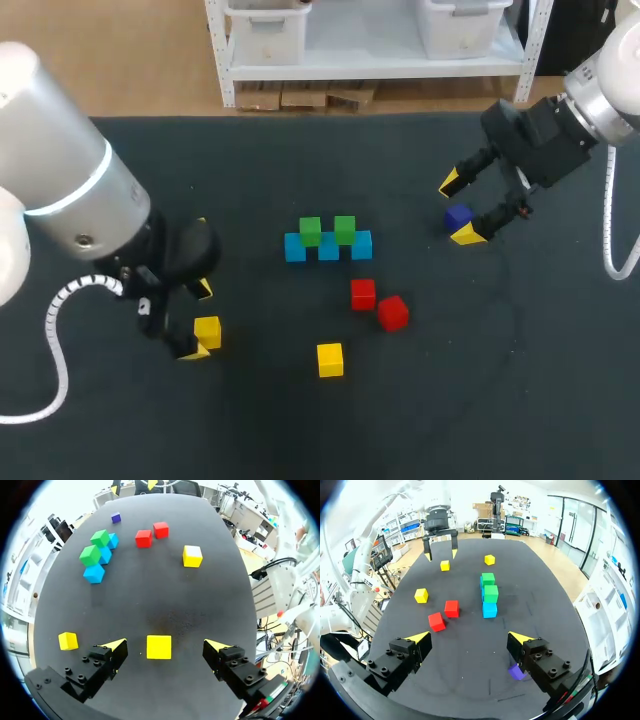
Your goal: Place the blue cubes, place green cubes on the blue cubes, place the yellow cubes on the green cubes, then place the red cubes on the yellow cubes, and place purple cube on the red cubes.
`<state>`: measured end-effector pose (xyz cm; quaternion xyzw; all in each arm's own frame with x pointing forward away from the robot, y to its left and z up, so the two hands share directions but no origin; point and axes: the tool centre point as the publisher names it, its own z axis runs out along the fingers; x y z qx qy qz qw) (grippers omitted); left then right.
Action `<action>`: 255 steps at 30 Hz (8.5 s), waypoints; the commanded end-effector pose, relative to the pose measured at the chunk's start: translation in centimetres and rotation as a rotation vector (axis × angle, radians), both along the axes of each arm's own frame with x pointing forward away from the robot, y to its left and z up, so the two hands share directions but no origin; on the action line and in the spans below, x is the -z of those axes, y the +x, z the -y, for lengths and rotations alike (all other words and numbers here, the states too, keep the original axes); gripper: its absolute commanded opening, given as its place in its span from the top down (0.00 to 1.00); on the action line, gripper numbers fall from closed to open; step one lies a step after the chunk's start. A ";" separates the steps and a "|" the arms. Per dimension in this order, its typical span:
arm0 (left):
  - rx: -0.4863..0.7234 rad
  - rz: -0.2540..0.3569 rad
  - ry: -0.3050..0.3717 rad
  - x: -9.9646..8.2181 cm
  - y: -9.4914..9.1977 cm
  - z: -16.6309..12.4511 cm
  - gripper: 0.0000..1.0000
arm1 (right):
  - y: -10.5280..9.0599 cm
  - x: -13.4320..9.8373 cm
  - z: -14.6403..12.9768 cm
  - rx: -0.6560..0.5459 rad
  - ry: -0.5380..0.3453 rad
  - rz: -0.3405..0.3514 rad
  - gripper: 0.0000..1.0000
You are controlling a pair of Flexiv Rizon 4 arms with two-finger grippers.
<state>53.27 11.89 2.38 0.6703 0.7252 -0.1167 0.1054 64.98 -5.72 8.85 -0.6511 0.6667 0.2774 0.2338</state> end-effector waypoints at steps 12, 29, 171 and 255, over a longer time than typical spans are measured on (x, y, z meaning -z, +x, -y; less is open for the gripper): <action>0.016 -0.040 0.015 2.1 0.2 -0.2 0.38 | 0.1 0.0 0.0 -0.001 0.002 -0.001 0.00; 0.040 -0.004 0.024 0.4 1.7 0.2 1.00 | 0.1 0.0 0.0 -0.001 0.002 -0.001 0.00; 0.099 -0.006 0.019 -3.4 16.5 15.4 0.53 | 0.1 0.0 0.0 -0.001 0.002 -0.001 0.00; -0.359 -0.007 0.053 2.9 18.6 -4.6 0.00 | 0.1 0.0 0.0 -0.001 0.002 -0.001 0.00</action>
